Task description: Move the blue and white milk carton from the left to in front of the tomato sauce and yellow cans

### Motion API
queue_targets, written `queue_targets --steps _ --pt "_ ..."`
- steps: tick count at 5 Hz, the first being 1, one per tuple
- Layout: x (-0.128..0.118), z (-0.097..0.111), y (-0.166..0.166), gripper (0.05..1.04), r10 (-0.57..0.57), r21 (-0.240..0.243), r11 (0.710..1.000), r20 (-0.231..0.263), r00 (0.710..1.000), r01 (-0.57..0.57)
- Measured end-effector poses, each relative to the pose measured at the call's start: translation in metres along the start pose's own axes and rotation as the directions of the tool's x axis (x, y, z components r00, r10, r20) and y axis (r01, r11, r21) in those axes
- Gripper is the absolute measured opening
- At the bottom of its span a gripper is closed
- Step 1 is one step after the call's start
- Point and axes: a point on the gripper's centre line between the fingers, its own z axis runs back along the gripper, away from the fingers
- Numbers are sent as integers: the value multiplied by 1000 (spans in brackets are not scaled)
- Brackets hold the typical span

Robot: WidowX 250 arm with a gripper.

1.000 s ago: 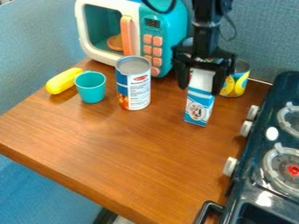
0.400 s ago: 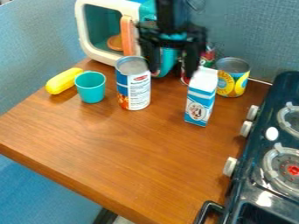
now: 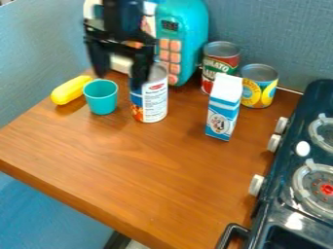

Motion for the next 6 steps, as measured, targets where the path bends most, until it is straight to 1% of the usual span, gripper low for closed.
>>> queue_targets --steps 1,2,3,6 --pt "7 -8 37 1004 -27 14 1000 -4 1000 27" --pt "14 -16 61 1004 -6 -6 1000 -14 1000 6" --pt "19 -26 62 1004 -5 -24 1000 -24 1000 4" --pt "19 -26 62 1004 -5 -25 1000 -27 1000 4"
